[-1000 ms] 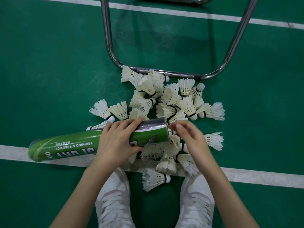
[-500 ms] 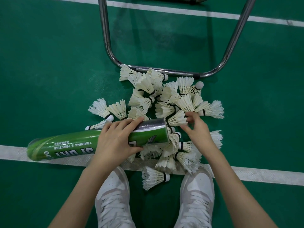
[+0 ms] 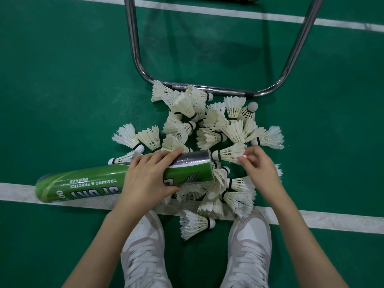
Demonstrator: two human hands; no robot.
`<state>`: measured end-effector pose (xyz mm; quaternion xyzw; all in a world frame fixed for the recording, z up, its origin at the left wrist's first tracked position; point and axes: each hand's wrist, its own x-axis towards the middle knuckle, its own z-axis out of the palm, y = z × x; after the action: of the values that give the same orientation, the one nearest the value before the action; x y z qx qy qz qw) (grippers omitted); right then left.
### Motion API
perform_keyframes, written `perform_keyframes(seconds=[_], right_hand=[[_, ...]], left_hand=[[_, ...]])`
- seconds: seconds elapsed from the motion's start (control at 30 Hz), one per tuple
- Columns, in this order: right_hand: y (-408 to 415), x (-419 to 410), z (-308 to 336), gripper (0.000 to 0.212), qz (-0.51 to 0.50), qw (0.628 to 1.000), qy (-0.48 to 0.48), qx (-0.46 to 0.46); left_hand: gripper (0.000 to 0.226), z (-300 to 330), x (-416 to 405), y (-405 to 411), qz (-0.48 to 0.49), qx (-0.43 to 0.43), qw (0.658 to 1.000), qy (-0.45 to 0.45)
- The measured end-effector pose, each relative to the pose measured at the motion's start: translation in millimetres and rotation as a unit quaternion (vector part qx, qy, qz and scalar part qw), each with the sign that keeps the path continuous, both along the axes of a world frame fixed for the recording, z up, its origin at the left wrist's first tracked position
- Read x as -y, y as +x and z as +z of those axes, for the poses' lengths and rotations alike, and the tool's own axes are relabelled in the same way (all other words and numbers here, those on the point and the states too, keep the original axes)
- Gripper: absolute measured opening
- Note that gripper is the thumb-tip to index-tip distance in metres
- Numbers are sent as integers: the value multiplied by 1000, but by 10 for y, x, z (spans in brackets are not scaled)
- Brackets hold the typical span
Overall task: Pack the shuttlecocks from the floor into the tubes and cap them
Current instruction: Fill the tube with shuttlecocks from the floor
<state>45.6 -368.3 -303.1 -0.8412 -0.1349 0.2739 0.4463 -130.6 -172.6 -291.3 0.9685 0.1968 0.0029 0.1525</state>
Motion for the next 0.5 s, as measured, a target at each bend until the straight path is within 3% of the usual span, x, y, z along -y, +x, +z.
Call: perform_keyframes(seconds=[0.3,0.5], right_hand=[[-101,25,365,10,-51,993,96,-45],[-333,-26,464,4,-26,987,125,-97]], left_hand=[[84,30,8,19,12,3,1000,-26],[84,57,14,39,17,25,999,-11]])
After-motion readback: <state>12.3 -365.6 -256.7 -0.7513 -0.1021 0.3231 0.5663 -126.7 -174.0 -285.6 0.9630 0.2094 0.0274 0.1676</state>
